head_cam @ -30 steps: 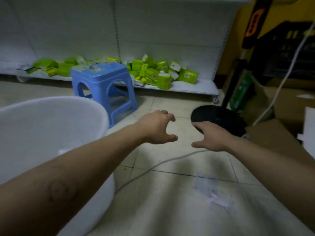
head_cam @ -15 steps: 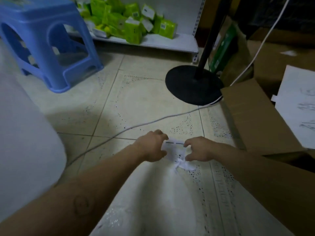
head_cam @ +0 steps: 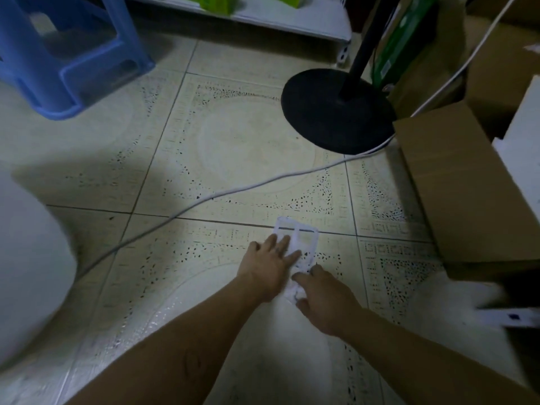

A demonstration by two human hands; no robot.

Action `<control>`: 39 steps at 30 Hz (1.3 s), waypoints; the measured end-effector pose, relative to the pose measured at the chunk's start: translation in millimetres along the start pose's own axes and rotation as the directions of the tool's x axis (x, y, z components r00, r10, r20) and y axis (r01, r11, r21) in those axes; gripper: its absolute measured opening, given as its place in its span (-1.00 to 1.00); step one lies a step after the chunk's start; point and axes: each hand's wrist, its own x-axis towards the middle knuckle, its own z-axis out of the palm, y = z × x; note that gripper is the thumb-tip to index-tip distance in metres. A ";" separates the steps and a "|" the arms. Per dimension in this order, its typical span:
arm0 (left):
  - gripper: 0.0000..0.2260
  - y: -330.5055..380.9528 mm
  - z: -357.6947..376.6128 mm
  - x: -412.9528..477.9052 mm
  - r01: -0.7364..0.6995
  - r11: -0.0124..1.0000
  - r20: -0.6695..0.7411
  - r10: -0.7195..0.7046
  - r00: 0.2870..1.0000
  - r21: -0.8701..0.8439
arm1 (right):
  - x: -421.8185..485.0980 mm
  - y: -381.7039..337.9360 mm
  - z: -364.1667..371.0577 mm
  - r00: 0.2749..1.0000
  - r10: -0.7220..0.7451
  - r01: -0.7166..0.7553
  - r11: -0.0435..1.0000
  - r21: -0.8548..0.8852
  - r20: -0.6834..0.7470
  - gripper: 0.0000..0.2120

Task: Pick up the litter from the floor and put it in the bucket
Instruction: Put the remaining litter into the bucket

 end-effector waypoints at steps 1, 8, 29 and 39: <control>-0.54 -0.5 0.2 -2.3 0.025 1.000 -0.038 -0.025 0.999 0.006 | 0.0 1.5 0.8 1.000 -0.002 0.001 1.000 -0.015 -0.015 -0.65; -0.71 -20.8 0.3 -25.5 0.213 0.977 -0.122 -0.214 0.969 -0.024 | 15.6 4.6 -27.9 0.999 -0.052 0.052 0.998 -0.034 -0.006 -0.96; -0.64 -92.3 -239.9 -143.4 0.100 0.852 -0.640 -0.458 0.617 -0.514 | -21.2 -108.9 -235.9 0.718 0.029 0.476 0.709 0.521 -0.695 -0.89; -0.81 -174.0 -312.2 -293.2 0.362 0.880 -0.660 -0.471 0.586 -0.306 | -61.0 -257.6 -277.1 0.662 -0.187 0.718 0.437 0.542 -0.725 -0.89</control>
